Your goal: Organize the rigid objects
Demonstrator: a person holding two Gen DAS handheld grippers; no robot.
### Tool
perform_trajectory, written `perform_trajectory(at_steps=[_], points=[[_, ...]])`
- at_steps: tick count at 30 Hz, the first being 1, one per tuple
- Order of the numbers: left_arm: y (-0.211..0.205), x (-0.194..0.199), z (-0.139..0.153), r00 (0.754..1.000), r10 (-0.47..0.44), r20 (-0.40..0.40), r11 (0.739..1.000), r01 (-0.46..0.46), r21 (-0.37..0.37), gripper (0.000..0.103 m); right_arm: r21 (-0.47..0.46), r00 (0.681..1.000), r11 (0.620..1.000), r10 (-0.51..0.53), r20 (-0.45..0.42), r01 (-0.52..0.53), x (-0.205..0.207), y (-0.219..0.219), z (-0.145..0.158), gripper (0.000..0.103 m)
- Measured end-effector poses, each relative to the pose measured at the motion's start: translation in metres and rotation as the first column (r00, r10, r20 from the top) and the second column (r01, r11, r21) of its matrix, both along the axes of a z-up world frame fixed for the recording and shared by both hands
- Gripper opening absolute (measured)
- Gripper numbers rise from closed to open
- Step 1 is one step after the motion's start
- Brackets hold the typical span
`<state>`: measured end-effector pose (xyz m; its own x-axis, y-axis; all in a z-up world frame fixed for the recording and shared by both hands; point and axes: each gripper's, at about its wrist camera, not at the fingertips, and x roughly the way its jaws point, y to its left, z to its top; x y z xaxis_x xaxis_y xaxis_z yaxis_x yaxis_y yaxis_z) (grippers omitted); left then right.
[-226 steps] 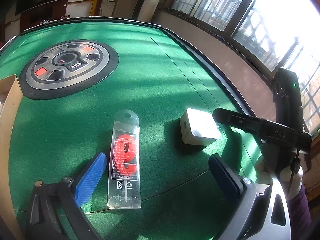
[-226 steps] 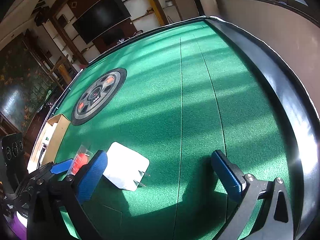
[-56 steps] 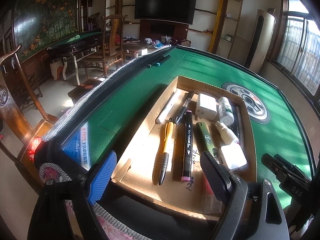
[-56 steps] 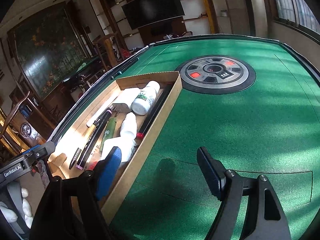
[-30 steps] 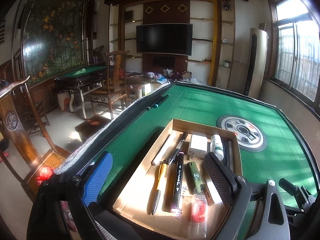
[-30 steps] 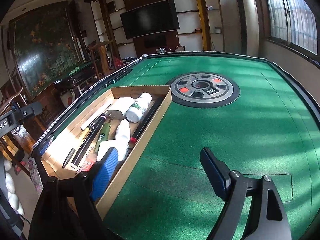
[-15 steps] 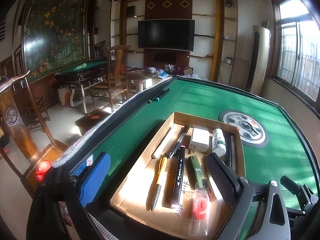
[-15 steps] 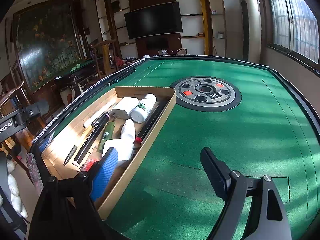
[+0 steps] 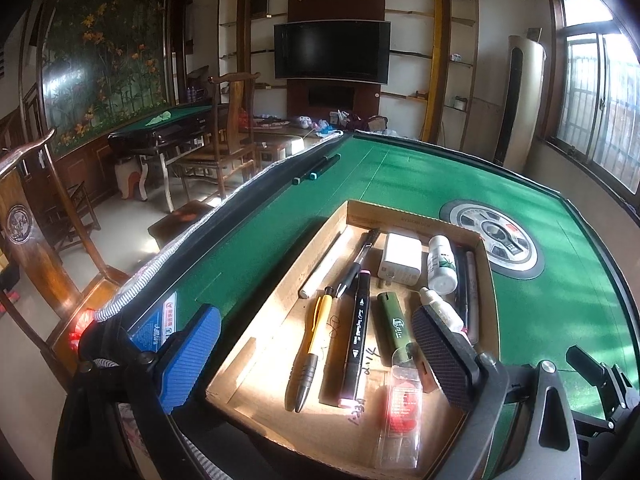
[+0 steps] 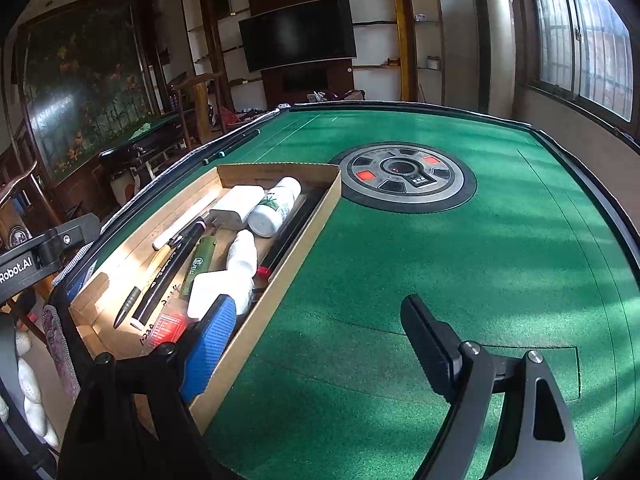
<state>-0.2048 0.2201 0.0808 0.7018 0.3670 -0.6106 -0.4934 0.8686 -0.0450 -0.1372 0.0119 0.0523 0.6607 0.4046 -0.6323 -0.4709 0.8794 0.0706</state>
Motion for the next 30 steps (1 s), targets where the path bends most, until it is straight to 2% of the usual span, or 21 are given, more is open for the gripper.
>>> perform_trajectory(at_steps=[5,23,30], points=[[0.0,0.002,-0.002,1.0,-0.001,-0.006,1.0,0.001,-0.004,0.098,-0.022,0.999,0.999,0.031,0.027,-0.03,-0.006,0.005,0.0,0.084],[0.007,-0.008,-0.002,1.0,0.018,-0.007,1.0,-0.018,-0.013,0.098,-0.037,0.998,0.997,0.065,0.008,-0.065,-0.01,0.01,-0.004,0.085],[0.017,-0.02,0.007,0.997,0.062,0.047,0.998,-0.061,-0.009,0.098,-0.039,0.997,0.997,0.067,-0.025,-0.068,-0.006,0.013,-0.007,0.085]])
